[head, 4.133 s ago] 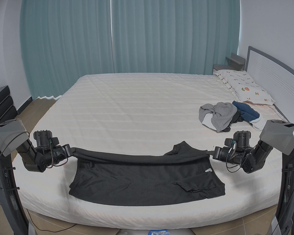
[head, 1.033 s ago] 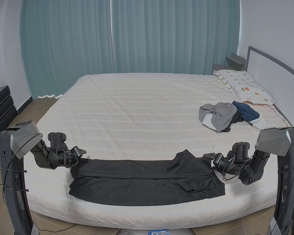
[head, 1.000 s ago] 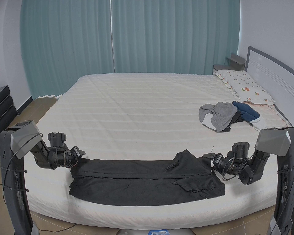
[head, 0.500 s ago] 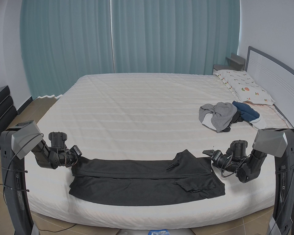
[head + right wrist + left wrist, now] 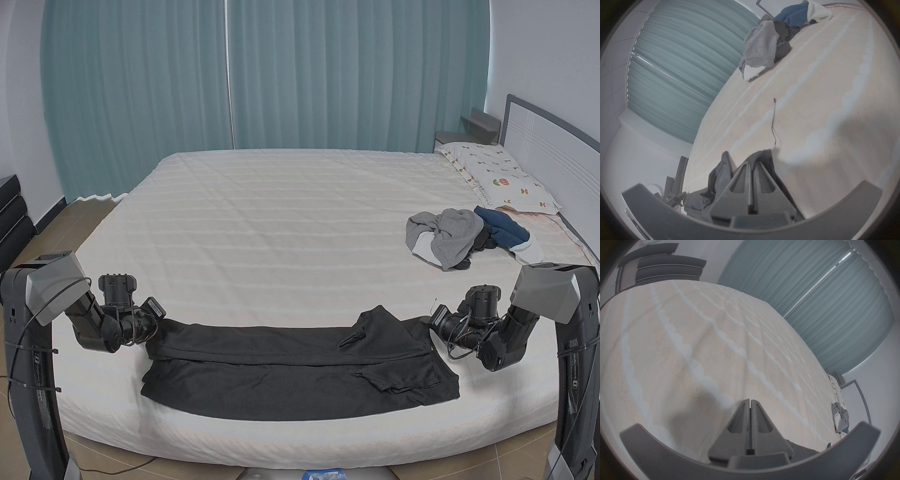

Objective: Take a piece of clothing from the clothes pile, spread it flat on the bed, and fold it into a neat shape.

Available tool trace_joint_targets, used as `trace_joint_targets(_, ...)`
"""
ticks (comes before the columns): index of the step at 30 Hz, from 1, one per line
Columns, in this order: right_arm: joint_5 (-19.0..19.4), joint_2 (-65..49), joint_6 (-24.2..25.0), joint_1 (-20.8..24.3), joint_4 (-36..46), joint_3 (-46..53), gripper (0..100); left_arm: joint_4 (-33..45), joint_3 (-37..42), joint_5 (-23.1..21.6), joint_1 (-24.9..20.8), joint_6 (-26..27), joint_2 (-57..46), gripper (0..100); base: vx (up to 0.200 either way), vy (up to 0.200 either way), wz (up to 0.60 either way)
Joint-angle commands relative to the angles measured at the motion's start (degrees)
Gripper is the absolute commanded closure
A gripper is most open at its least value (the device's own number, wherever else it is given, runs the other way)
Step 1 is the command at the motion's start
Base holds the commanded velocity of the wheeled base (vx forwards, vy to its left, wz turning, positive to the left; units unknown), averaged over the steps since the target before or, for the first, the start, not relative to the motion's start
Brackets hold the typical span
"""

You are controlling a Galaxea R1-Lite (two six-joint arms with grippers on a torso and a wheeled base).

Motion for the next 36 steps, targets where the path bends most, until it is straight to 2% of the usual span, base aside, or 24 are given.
trace_joint_targets(1,0.0,-0.1,0.0,-0.8,-0.1,-2.4,100,-1.2,0.5,0.1,0.0,-0.9,0.3,100,0.0,0.0,0.0)
trace_joint_targets(7,0.0,-0.2,0.0,-1.2,-0.7,-2.6,100,-3.1,0.5,0.1,0.1,-3.5,0.2,100,0.0,0.0,0.0)
trace_joint_targets(12,0.0,2.9,-0.1,-1.5,-5.3,-1.9,100,-5.4,1.5,0.1,0.9,-4.5,0.0,100,0.0,0.0,0.0)
trace_joint_targets(16,0.1,2.8,-0.1,-2.0,-6.1,-1.9,100,-6.9,1.8,0.1,1.8,-5.5,-0.1,100,0.0,0.0,0.0)
trace_joint_targets(33,0.7,4.0,-1.3,-2.0,-6.4,-2.2,100,-8.3,1.8,-0.1,2.1,-4.4,1.3,100,0.0,0.0,0.0)
trace_joint_targets(34,0.7,4.3,-1.7,-1.9,-6.4,-2.2,0,-8.3,2.0,0.0,2.1,-3.7,1.4,0,0.0,0.0,0.0)
trace_joint_targets(36,0.7,4.2,-2.3,-1.7,-6.3,-2.2,0,-8.3,2.3,0.0,2.1,-3.3,1.3,0,0.0,0.0,0.0)
